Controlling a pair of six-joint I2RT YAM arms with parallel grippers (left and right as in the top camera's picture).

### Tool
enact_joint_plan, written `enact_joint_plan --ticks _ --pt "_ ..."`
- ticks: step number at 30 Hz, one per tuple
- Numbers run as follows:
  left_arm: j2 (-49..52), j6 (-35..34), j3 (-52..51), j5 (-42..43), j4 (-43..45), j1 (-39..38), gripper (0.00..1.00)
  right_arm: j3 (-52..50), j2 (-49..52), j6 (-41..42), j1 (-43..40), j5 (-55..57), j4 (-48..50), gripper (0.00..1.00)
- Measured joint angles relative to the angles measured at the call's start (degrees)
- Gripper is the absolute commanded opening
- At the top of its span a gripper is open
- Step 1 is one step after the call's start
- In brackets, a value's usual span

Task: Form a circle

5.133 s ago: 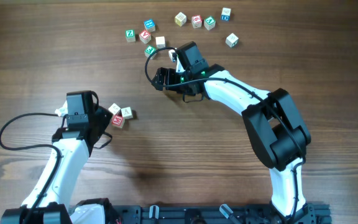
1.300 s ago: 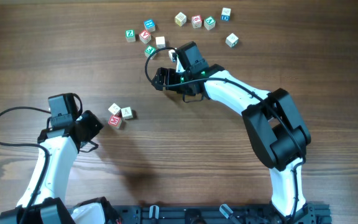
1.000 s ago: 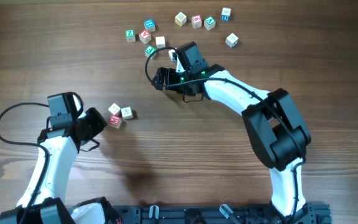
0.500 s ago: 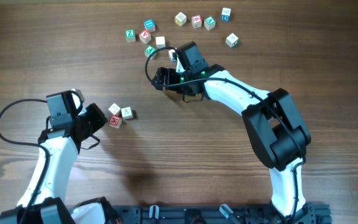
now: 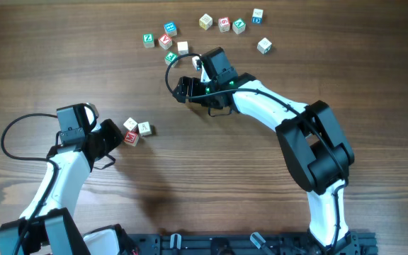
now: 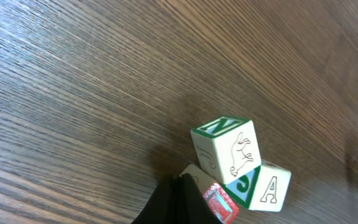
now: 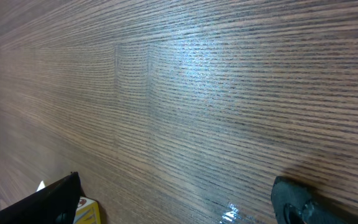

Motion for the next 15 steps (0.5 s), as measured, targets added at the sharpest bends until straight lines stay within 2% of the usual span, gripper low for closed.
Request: enact_joint_plan --ticks 15 --pt "0.3 0.0 0.0 0.4 0.0 0.0 0.04 0.0 0.0 0.0 0.0 0.0 0.0 0.99"
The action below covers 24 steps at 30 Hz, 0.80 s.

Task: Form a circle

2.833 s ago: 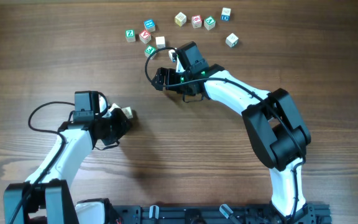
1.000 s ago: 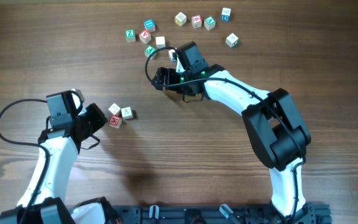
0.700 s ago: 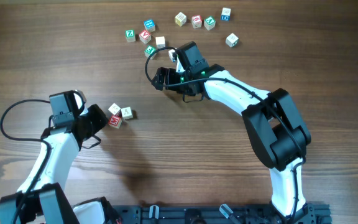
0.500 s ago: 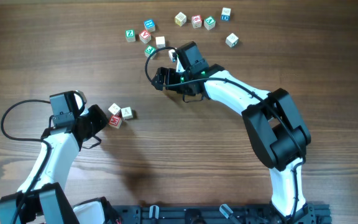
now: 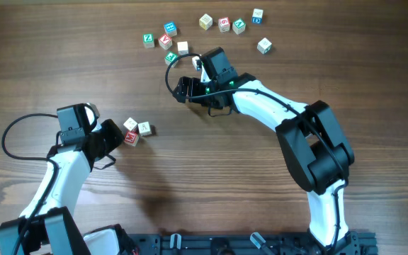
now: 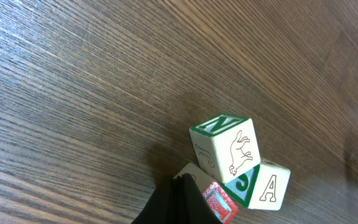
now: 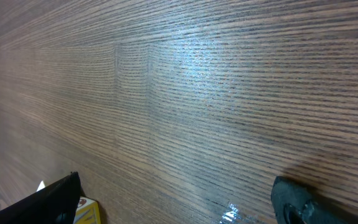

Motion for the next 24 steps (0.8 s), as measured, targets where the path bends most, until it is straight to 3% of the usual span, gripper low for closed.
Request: enact_joint_plan --ticks 24 --pt "2.6 0.0 0.0 2.3 2.2 0.0 0.04 0.0 0.0 0.0 0.0 0.0 0.0 0.99"
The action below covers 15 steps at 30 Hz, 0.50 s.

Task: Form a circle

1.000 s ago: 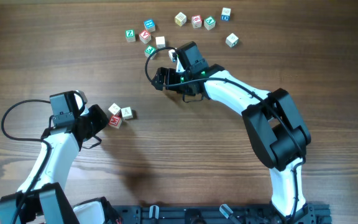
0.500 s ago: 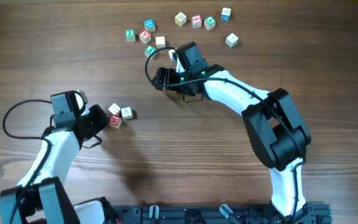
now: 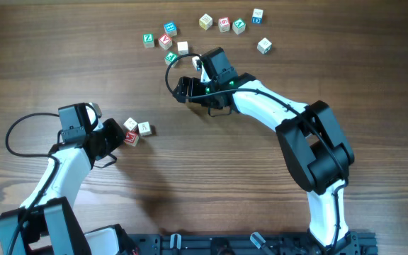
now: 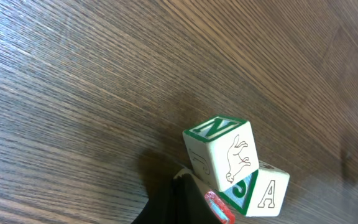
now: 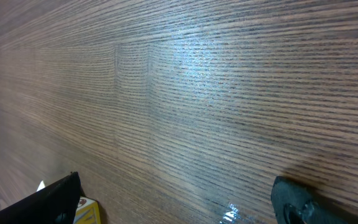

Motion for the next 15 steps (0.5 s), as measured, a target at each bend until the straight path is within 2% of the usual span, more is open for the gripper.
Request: enact_joint_plan --ticks 15 --pt "0.0 0.0 0.0 0.7 -1.5 0.0 0.04 0.0 0.0 0.0 0.0 0.0 0.0 0.99"
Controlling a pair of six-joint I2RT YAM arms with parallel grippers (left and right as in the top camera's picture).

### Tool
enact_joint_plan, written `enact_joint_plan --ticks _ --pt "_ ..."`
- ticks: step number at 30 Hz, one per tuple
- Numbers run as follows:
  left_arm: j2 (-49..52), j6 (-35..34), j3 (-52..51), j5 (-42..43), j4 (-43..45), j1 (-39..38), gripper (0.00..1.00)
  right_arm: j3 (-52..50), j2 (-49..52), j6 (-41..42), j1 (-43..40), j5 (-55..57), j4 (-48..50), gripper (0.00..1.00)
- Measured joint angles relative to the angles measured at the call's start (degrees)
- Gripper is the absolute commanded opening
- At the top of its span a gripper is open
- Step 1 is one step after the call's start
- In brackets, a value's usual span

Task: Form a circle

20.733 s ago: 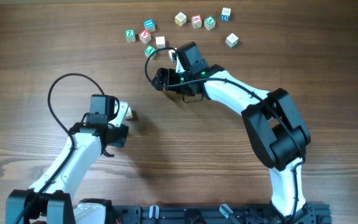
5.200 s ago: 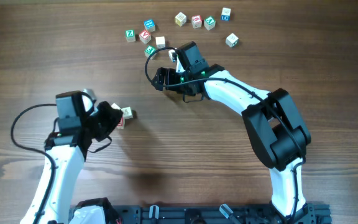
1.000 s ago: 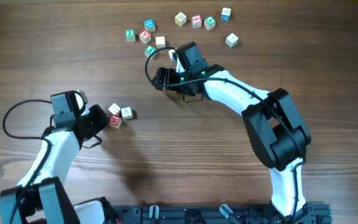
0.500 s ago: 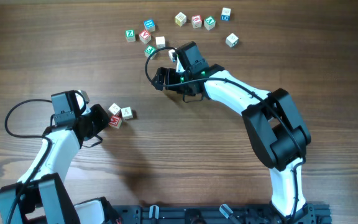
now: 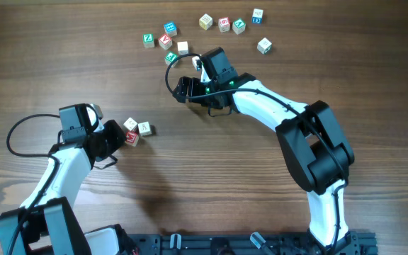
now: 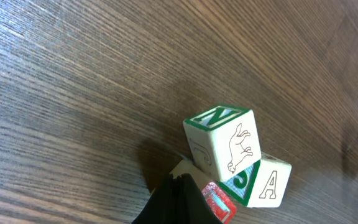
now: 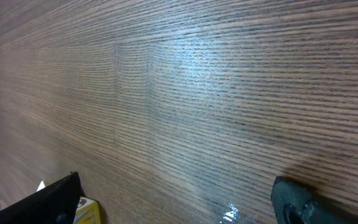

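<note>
Three letter blocks huddle together left of centre: a green N block with an animal drawing, an A block and a red-faced block. My left gripper is shut, its tip pressed against the red-faced block. A loose arc of several blocks lies at the far side. My right gripper hovers below that arc, open, with bare wood between its fingers and a yellow block beside its left finger.
A white block sits at the arc's right end and a green Z block at its left end. The right arm stretches across the middle of the wooden table. A black rail runs along the near edge.
The left gripper has shifted slightly: in its view the N block sits a little higher and more of the red face shows. The right arm has not moved.
At every earlier moment my left gripper was shut against the three-block cluster and my right gripper stood open below the arc. The cluster has only nudged a little in the left wrist view; the overhead layout is unchanged.
</note>
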Motion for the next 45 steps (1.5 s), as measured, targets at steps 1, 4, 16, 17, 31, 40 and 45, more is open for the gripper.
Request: enact_joint_plan --ticks 1,4,16,17,31,40,45 --pt "0.0 0.0 0.0 0.0 -0.1 0.0 0.04 0.0 0.0 0.0 0.0 0.0 0.0 0.99" --pt "0.0 0.0 0.0 0.0 -0.3 0.0 0.04 0.0 0.0 0.0 0.0 0.0 0.0 0.99" --pt "0.0 0.0 0.0 0.0 -0.3 0.0 0.04 0.0 0.0 0.0 0.0 0.0 0.0 0.99" --pt "0.0 0.0 0.0 0.0 -0.3 0.0 0.04 0.0 0.0 0.0 0.0 0.0 0.0 1.0" --pt "0.0 0.0 0.0 0.0 -0.3 0.0 0.04 0.0 0.0 0.0 0.0 0.0 0.0 0.99" --pt "0.0 0.0 0.0 1.1 -0.3 0.0 0.04 0.0 0.0 0.0 0.0 0.0 0.0 0.99" --pt "0.0 0.0 0.0 1.3 -0.3 0.0 0.04 0.0 0.0 0.0 0.0 0.0 0.0 0.99"
